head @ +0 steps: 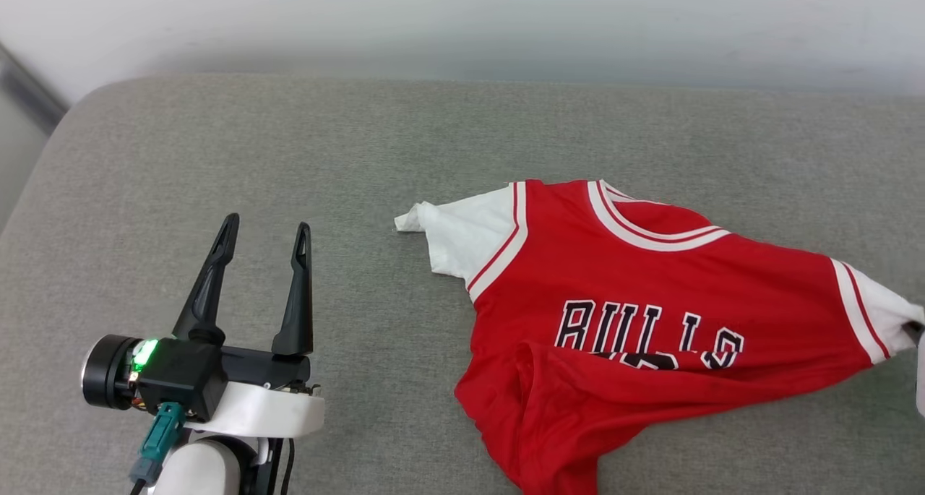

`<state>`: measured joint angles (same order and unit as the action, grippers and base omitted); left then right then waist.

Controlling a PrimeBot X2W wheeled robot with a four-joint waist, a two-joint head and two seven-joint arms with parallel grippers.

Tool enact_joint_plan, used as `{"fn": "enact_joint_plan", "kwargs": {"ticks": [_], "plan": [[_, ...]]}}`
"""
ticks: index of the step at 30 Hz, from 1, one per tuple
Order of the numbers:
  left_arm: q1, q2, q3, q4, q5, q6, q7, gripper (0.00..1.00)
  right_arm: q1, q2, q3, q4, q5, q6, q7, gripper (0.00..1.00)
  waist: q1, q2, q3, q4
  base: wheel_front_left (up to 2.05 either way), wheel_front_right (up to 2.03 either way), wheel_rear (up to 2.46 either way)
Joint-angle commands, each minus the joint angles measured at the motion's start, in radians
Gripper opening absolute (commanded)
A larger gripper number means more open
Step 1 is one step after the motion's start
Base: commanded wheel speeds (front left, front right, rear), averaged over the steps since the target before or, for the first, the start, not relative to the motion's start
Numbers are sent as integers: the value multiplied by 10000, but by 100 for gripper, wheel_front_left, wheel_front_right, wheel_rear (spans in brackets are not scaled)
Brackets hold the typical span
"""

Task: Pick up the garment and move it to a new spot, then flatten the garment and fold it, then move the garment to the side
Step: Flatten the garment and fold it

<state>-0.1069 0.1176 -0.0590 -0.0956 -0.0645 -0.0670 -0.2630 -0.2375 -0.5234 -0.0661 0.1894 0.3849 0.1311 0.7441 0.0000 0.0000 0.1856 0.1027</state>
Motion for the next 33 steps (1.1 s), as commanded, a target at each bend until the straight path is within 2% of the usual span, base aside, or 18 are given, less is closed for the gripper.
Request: {"fn": "enact_joint_plan", "kwargs": {"ticks": [1, 6, 7, 8, 9, 12, 16, 18, 23, 28, 33], "plan": [[108, -24, 38, -2, 39, -28, -25, 100, 440, 180, -283, -274, -386, -6, -208, 0, 0, 0, 8, -152, 0, 0, 0], [126, -33, 85, 60, 73, -73, -25, 100, 1100, 708, -777, -555, -1072, -6, -691, 0, 0, 0, 25, -303, 0, 0, 0], [108, -38, 114, 95, 71, -95, -25, 100, 1231, 982, -967, -545, -1371, -8, -972, 100, 0, 0, 21, -358, 0, 0, 0], [55, -14, 201, 220, 55, -121, -25, 100, 1239, 1327, -700, -521, -1782, -6, -1722, 100, 0, 0, -138, -494, 0, 0, 0], [219, 33, 402, 293, -123, -201, -25, 100, 1145, 1592, -634, -1103, -1795, -6, -2727, 100, 0, 0, -593, -732, 0, 0, 0], [208, 31, 455, 289, -340, -272, -25, 100, 1152, 1915, -771, -1725, -1515, -6, -3429, 100, 0, 0, -728, -863, 0, 0, 0], [-59, 187, 323, 446, -740, -435, 2, 100, 1260, 2699, -1078, -2614, -1027, -6, -4419, 100, 0, 0, -706, -1092, 0, 0, 0], [-286, 373, 144, 593, -1047, -514, 451, 100, 1359, 3010, -1135, -3069, -915, -5, -4960, 100, 0, 0, -605, -1215, 0, 0, 0], [-1490, 1287, -648, 790, -2305, -609, 3020, 100, 1655, 3703, -1231, -3783, -1057, -5, -5828, 100, 0, 0, -184, -1508, 0, 0, 0], [-3350, 2932, -2014, 887, -3964, -617, 5906, 100, 1579, 4110, -1183, -4176, -1211, -5, -6116, 100, 0, 0, 425, -1807, 0, 0, 0], [-5162, 4064, -3110, 1354, -5891, -622, 8978, 100, 1314, 4312, -1041, -4384, -1311, -5, -6317, 100, 0, 0, 1025, -2112, 0, 0, 0]]}}
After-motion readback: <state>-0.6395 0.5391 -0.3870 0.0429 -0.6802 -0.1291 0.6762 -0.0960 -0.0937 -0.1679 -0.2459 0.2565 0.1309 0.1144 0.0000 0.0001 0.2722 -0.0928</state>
